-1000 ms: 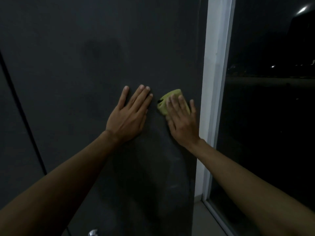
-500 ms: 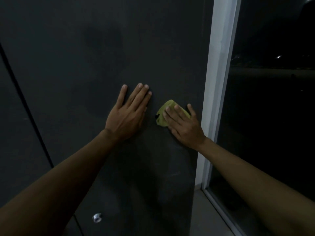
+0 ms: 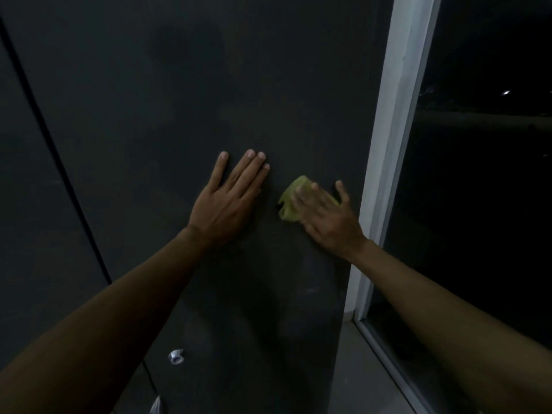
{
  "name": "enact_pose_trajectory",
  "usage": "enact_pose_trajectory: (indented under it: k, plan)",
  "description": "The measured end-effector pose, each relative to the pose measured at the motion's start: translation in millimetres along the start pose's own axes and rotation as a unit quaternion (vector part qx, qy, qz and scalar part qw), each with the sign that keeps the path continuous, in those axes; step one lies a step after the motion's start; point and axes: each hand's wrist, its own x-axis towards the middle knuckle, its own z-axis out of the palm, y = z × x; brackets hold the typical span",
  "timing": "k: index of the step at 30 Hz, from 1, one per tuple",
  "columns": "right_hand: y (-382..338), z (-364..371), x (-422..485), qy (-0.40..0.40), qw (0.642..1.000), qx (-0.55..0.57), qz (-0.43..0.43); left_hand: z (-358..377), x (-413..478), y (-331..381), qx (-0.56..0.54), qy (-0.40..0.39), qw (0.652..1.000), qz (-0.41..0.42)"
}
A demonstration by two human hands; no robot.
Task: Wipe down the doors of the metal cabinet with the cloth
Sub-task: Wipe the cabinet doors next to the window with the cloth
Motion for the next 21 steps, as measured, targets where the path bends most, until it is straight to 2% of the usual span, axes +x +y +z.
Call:
enact_pose_trajectory:
  k: [2,4,8,10,11,13,16,18,21]
  plan:
    - [-5.1,0.3,8.8,0.012,0.995,0.005,0.098,-0.2,-4.8,2.1,-0.002,-0.012,1.0,0.006]
    - [-17.4,2.9,15.7,0.006,0.993,0.017,0.118,-0.1,-6.1,2.9,0.002,-0.012,1.0,0.003]
    - [-24.1,3.1,-0.2,-0.006,0.999,0.032,-0.02,2.4,-7.0,5.8,-0.01,-0.001,1.0,-0.008]
    - [-10.7,-0.6,-9.4,-0.002,0.999,0.011,-0.035,3.5,-8.4,7.9,-0.019,0.0,1.0,-0.016]
    - [-2.2,-1.6,-11.6,-0.002,1.0,0.003,-0.006,3.8,-9.1,9.1,-0.02,0.002,1.0,-0.018]
    - [9.9,-3.5,-14.1,-0.008,0.992,0.014,0.126,4.6,-11.1,12.5,-0.019,0.006,1.0,-0.021]
    - [-8.7,-3.7,-20.1,-0.032,0.936,0.085,0.339,5.4,-14.8,19.7,-0.026,0.008,0.999,-0.031]
    - [-35.2,-1.8,-28.1,-0.038,0.91,0.119,0.396,5.4,-17.4,24.4,-0.03,0.007,0.999,-0.033]
    - [-41.1,0.1,-27.8,-0.027,0.915,0.129,0.382,6.0,-22.8,31.2,-0.034,-0.001,0.999,-0.028]
